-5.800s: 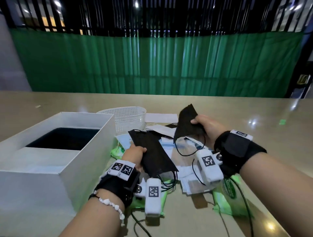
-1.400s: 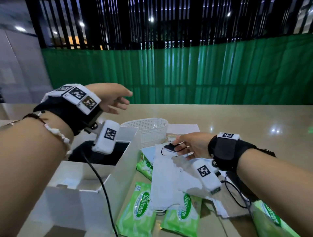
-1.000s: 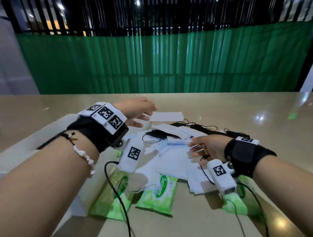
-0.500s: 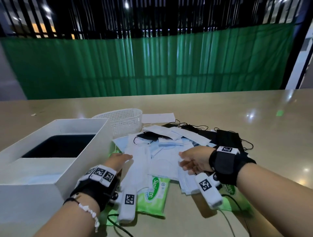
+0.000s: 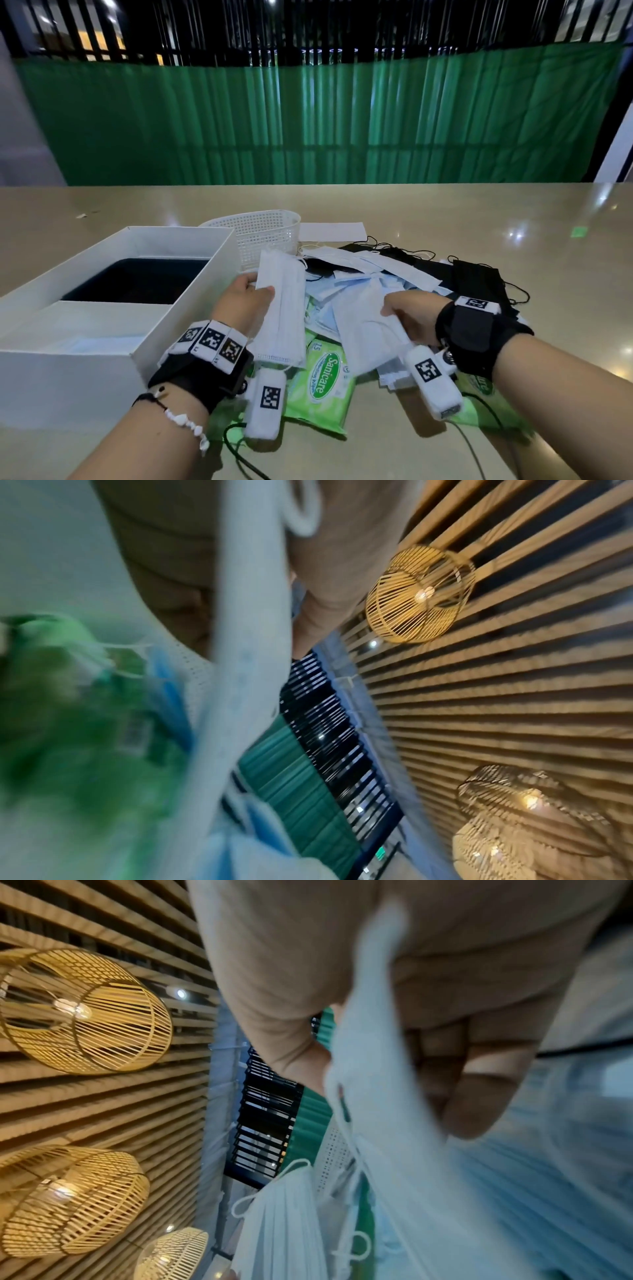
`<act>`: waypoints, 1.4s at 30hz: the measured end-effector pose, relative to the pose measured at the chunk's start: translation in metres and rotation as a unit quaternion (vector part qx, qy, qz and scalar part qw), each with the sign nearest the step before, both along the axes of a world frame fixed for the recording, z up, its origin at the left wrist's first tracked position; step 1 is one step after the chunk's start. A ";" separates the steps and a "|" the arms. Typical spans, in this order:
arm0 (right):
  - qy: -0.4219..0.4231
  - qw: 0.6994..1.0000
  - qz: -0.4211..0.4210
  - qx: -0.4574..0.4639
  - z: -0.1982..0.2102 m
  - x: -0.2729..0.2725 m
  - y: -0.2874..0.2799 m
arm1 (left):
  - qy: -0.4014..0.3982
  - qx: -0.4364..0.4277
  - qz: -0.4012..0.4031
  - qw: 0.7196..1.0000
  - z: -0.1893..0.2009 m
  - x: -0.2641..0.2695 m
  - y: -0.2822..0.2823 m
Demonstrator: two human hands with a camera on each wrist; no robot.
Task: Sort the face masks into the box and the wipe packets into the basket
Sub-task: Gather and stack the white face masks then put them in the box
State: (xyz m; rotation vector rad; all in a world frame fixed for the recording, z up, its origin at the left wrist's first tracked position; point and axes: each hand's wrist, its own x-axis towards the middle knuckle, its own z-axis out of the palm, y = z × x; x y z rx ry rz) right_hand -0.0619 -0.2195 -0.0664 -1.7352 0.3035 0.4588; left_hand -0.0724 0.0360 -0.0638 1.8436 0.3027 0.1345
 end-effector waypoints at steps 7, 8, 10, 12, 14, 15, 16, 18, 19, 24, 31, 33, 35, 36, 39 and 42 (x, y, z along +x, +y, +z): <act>-0.090 0.991 0.057 0.077 0.040 -0.014 -0.028 | -0.091 -0.055 -0.043 0.993 0.050 -0.015 -0.012; -0.111 0.987 0.045 0.107 0.048 -0.014 -0.030 | -0.085 -0.109 -0.045 0.989 0.052 -0.011 -0.016; -0.137 0.976 0.021 0.168 0.059 -0.012 -0.031 | -0.066 -0.223 -0.050 0.971 0.050 -0.004 -0.025; -0.150 0.956 0.018 0.251 0.063 -0.008 -0.031 | -0.030 -0.292 -0.064 0.954 0.042 0.001 -0.033; -0.152 0.943 0.042 0.293 0.062 -0.007 -0.024 | 0.012 -0.322 -0.057 0.945 0.024 0.006 -0.036; -0.157 0.947 0.050 0.276 0.059 -0.007 -0.019 | 0.030 -0.330 -0.047 0.942 0.012 0.009 -0.036; -0.155 0.956 0.048 0.244 0.054 -0.006 -0.011 | 0.049 -0.326 -0.037 0.943 0.001 0.010 -0.035; -0.136 0.976 0.068 0.156 0.037 -0.002 0.003 | 0.089 -0.286 -0.028 0.954 -0.020 0.015 -0.032; -0.122 0.983 0.084 0.110 0.027 0.000 0.010 | 0.106 -0.266 -0.029 0.958 -0.028 0.015 -0.031; -0.063 0.991 0.113 -0.045 -0.014 0.013 0.042 | 0.115 -0.334 -0.016 0.935 -0.047 0.017 -0.027; -0.052 0.984 0.164 -0.055 -0.015 0.019 0.052 | 0.106 -0.398 -0.046 0.910 -0.047 0.012 -0.027; -0.041 0.987 0.143 0.057 -0.008 0.020 0.050 | 0.106 -0.407 -0.050 0.906 -0.046 0.011 -0.027; -0.058 0.977 0.170 0.116 0.003 0.019 0.051 | 0.100 -0.415 -0.063 0.902 -0.042 0.009 -0.028; -0.063 0.972 0.184 0.129 0.007 0.018 0.052 | 0.093 -0.425 -0.074 0.897 -0.041 0.008 -0.029; -0.068 0.983 0.168 0.024 0.005 0.018 0.058 | 0.085 -0.453 -0.072 0.884 -0.038 0.006 -0.030; -0.124 0.923 0.194 -0.308 -0.002 0.016 0.061 | 0.085 -0.481 -0.058 0.871 -0.038 0.007 -0.026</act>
